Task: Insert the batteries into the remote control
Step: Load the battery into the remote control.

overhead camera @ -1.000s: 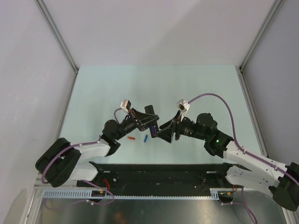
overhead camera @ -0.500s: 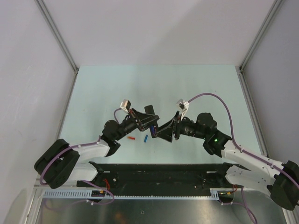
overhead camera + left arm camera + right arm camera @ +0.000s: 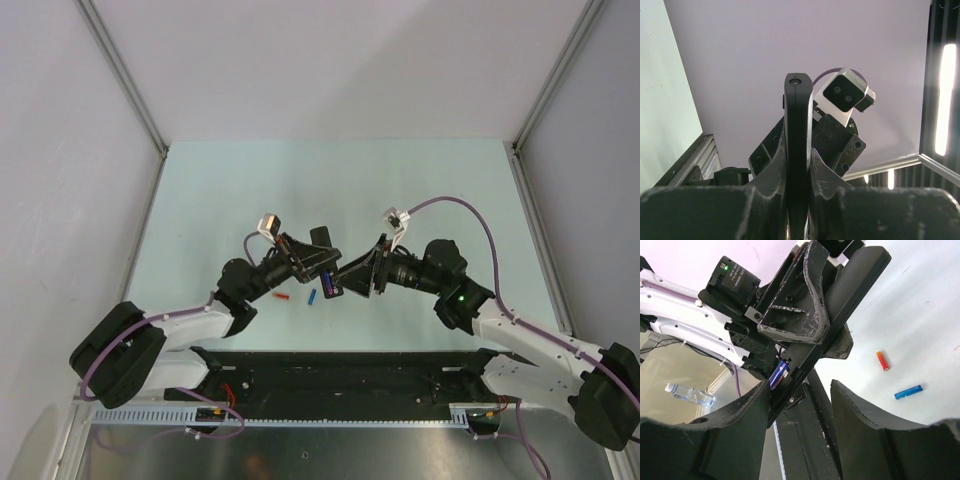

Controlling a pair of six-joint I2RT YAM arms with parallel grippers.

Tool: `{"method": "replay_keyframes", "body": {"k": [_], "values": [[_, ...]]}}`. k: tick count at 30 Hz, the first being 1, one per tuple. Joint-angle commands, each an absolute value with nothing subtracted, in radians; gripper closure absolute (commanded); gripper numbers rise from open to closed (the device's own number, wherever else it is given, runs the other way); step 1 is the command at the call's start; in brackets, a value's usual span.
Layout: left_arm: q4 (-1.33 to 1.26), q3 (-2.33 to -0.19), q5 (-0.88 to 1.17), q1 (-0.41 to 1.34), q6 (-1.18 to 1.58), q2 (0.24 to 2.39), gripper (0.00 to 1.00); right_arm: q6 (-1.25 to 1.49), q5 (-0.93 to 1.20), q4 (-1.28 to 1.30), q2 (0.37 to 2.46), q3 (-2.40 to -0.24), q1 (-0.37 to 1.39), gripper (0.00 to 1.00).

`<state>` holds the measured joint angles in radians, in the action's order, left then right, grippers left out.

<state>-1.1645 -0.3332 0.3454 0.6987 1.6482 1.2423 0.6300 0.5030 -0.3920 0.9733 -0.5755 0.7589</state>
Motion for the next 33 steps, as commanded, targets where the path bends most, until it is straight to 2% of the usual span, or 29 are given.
{"method": "replay_keyframes", "body": {"k": [1, 6, 15, 20, 24, 26, 29, 30, 33], "values": [[-1.235, -0.351, 0.377, 0.718, 1.652, 1.2, 1.0, 0.64, 0.482, -0.426, 0.996, -0.566, 0.746, 0.46], [-1.235, -0.351, 0.374, 0.718, 1.646, 1.195, 1.0, 0.643, 0.486, -0.426, 1.002, -0.565, 0.746, 0.47], [-1.235, -0.339, 0.364, 0.718, 1.606, 1.187, 1.0, 0.689, 0.531, -0.422, 1.034, -0.565, 0.746, 0.67], [-1.233, -0.336, 0.365, 0.718, 1.571, 1.193, 1.0, 0.724, 0.554, -0.4, 1.048, -0.568, 0.747, 0.69], [-1.235, -0.341, 0.365, 0.718, 1.545, 1.186, 1.0, 0.729, 0.548, -0.358, 1.046, -0.568, 0.747, 0.79], [-1.235, -0.341, 0.365, 0.718, 1.534, 1.181, 1.0, 0.727, 0.54, -0.341, 1.039, -0.568, 0.747, 0.8], [-1.233, -0.33, 0.362, 0.718, 1.526, 1.187, 1.0, 0.755, 0.535, -0.362, 1.013, -0.568, 0.746, 0.6], [-1.232, -0.325, 0.361, 0.718, 1.525, 1.187, 1.0, 0.764, 0.529, -0.364, 1.006, -0.571, 0.746, 0.47], [-1.233, -0.313, 0.356, 0.718, 1.517, 1.2, 1.0, 0.795, 0.509, -0.357, 0.983, -0.587, 0.739, 0.33]]}}
